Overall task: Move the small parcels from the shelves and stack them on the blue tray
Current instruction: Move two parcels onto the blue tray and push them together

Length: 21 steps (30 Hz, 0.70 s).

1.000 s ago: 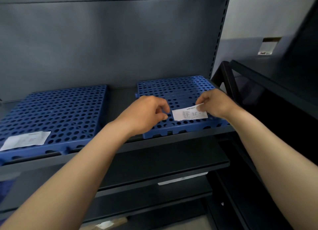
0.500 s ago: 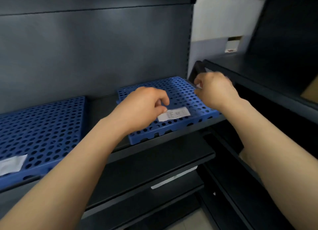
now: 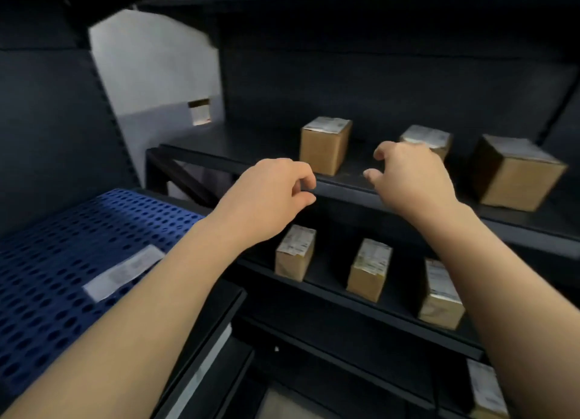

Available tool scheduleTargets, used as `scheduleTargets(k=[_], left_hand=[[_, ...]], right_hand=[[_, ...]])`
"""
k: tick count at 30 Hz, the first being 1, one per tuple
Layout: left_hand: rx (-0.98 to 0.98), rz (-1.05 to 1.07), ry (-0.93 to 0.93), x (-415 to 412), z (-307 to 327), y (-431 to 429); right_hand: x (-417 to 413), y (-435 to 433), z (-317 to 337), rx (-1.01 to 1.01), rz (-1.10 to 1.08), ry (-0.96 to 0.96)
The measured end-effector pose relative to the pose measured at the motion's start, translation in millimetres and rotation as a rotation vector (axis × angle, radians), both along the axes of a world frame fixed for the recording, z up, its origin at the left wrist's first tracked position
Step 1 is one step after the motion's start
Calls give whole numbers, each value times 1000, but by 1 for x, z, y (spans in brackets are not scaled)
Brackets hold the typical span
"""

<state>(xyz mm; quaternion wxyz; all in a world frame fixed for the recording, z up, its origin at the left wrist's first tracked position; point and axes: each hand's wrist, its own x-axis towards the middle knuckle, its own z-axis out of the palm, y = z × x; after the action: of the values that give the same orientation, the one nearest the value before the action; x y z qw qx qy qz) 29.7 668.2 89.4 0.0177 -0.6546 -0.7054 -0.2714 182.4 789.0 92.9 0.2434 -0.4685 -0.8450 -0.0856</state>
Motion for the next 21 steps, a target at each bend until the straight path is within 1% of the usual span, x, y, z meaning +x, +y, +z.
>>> scheduleTargets(k=[3,6,13,16,18,21], left_hand=[[5,-107,-5,31,-1,30],[-1,-171,26,64,0,61],[8,-208,36,136,0,133],[8,-188,54,161,-3,158],[33,-134,74,170,-5,173],[75,-31,102,171,-7,190]], right_hand=[[46,13,2,-25,-116,41],[88,28,5,-22,-201,81],[168,74,8,-47,-307,133],[193,93,4,-58,-320,134],[202,105,1,-68,-316,136],[203,119,-1,-135,-329,147]])
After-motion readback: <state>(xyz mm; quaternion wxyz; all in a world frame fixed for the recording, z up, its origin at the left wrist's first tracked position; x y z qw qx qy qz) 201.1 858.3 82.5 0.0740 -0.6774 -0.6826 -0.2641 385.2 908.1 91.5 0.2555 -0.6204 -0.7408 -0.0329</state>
